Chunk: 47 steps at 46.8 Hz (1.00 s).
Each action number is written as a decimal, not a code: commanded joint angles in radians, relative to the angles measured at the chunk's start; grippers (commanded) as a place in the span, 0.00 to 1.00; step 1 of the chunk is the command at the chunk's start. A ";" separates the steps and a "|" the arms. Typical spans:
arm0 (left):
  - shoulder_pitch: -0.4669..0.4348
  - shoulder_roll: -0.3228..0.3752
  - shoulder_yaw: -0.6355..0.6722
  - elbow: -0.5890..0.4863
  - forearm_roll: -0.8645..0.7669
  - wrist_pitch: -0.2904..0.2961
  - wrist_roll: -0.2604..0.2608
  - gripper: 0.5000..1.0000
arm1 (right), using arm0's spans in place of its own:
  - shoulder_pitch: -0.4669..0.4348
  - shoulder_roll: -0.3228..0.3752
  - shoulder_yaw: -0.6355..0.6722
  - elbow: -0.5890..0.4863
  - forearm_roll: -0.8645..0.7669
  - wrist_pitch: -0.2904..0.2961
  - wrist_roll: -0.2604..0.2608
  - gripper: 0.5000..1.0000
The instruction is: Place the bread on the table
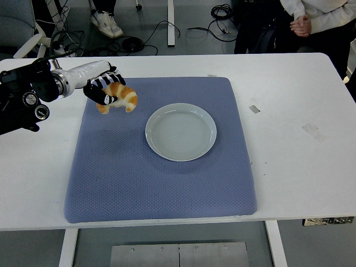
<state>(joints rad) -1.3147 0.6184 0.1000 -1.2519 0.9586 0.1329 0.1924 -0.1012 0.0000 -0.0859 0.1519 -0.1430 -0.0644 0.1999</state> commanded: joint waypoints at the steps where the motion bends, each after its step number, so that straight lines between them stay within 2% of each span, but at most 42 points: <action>1: 0.008 0.017 0.001 0.000 0.005 0.001 -0.005 0.21 | -0.002 0.000 0.000 0.000 0.000 0.000 0.000 1.00; 18: 0.060 0.052 0.004 0.011 0.031 0.010 -0.019 0.21 | 0.000 0.000 0.000 0.000 0.000 0.000 0.000 1.00; 47: 0.094 0.012 0.003 0.039 0.057 0.027 -0.019 0.26 | 0.000 0.000 0.000 0.000 0.000 0.000 0.000 1.00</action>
<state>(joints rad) -1.2228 0.6373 0.1025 -1.2191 1.0150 0.1596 0.1732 -0.1015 0.0000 -0.0859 0.1519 -0.1431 -0.0644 0.2002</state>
